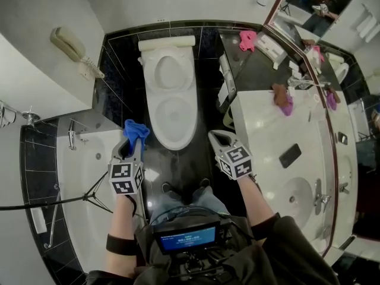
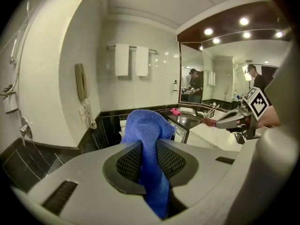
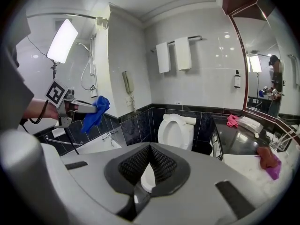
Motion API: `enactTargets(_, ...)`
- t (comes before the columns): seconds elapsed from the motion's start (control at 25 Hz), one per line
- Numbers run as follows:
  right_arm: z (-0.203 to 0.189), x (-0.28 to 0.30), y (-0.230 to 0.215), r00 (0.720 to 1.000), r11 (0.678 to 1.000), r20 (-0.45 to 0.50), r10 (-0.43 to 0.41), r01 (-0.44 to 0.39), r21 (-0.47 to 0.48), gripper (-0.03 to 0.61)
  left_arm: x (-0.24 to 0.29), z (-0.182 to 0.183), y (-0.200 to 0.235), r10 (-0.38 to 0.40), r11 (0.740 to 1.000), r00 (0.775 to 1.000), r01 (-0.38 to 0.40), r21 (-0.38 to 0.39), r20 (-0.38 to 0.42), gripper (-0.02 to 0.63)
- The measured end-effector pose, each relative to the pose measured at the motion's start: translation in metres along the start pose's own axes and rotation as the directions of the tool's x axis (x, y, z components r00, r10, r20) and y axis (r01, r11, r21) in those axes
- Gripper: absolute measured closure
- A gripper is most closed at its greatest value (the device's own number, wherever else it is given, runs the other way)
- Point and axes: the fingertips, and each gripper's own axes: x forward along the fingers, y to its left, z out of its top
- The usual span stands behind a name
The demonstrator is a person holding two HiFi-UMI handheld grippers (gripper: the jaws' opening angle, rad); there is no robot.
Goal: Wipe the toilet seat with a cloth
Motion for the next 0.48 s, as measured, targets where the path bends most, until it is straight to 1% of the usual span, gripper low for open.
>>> enactTargets(0.24, 0.011, 0.017, 0.018, 1.000, 1.000, 0.006, -0.003, 0.003, 0.001, 0.557, 0.005, 0.005, 0.016, -0.024, 1.000, 1.000, 0.024, 0.013, 0.008, 0.532)
enactTargets(0.48, 0.009, 0.038, 0.032, 1.000, 1.000, 0.009, -0.025, 0.025, 0.007, 0.557, 0.012, 0.004, 0.034, -0.057, 0.997, 0.998, 0.056, 0.044, 0.022, 0.532)
